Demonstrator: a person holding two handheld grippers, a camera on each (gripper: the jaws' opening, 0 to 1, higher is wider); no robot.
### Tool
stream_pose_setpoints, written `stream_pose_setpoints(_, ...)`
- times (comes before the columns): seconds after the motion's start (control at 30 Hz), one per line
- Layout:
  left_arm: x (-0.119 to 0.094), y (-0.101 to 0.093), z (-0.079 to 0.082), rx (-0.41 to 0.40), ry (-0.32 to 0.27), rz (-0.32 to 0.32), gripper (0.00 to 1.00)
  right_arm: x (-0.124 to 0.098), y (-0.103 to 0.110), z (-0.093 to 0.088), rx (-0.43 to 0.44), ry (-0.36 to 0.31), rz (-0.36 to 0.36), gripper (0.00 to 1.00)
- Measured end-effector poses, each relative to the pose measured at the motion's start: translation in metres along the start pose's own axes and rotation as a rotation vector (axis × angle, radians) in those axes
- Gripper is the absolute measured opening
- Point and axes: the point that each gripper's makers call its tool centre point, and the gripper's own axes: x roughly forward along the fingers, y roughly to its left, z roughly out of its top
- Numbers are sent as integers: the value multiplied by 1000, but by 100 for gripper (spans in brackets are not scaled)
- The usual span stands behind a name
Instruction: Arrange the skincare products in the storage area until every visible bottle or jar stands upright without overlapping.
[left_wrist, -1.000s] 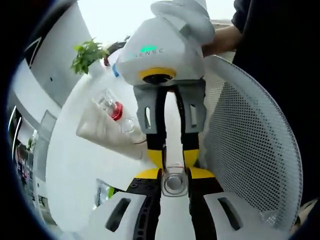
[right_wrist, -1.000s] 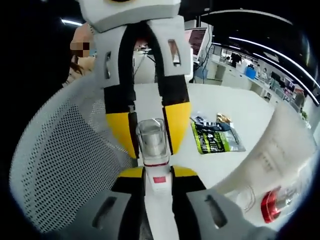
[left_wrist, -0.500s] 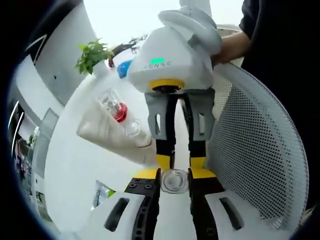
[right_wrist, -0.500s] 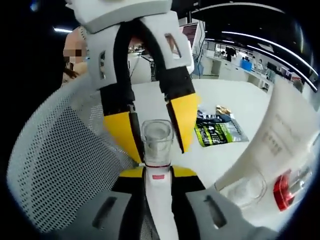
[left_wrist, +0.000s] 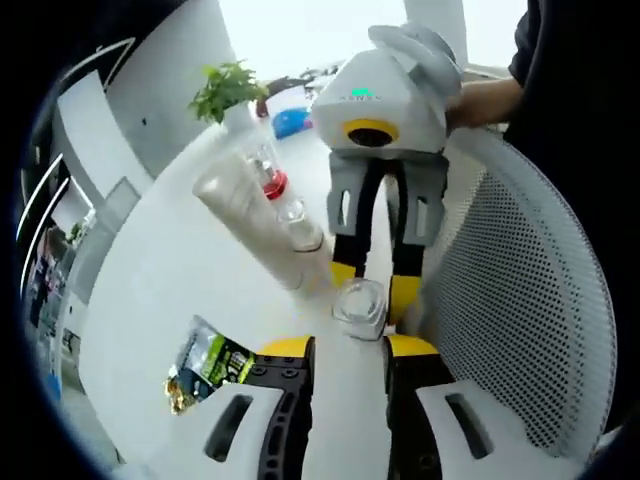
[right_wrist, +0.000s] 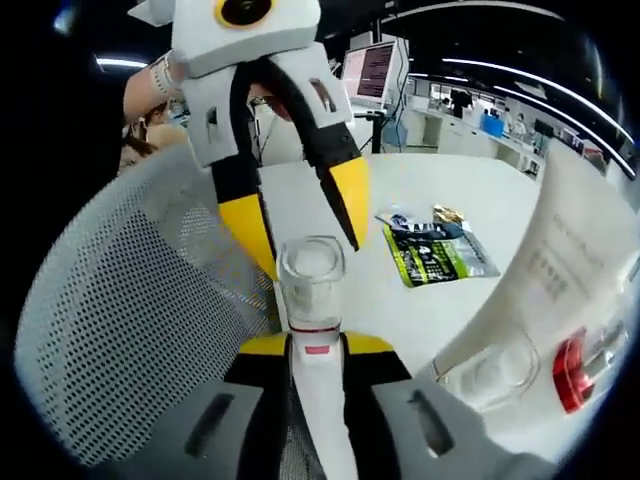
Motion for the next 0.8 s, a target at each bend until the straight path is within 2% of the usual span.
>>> stream_pose_setpoints(0.03, 2, -2, -7, -21, 15, -3, 23, 0, 0, 0, 0, 1, 2, 18)
stream_pose_setpoints(0.13, 8, -8, -14, -57, 36, -8, 22, 1, 0, 0, 3, 3, 7, 18)
stream_pose_setpoints(0.3, 19, -18, -14, -94, 28, -33, 18, 1, 0, 3, -9, 0, 4, 19)
stream_pose_setpoints(0.43, 25, -20, -11, -97, 21, -39, 16, 1, 1, 0, -12, 14, 7, 19)
stream_pose_setpoints(0.53, 29, -15, -10, -104, 24, -20, 13, -1, 2, -2, -7, 24, 5, 18)
stream_pose_setpoints(0.8, 34, -8, -6, -46, 36, -18, 6, -10, -1, -9, 2, 45, -16, 15)
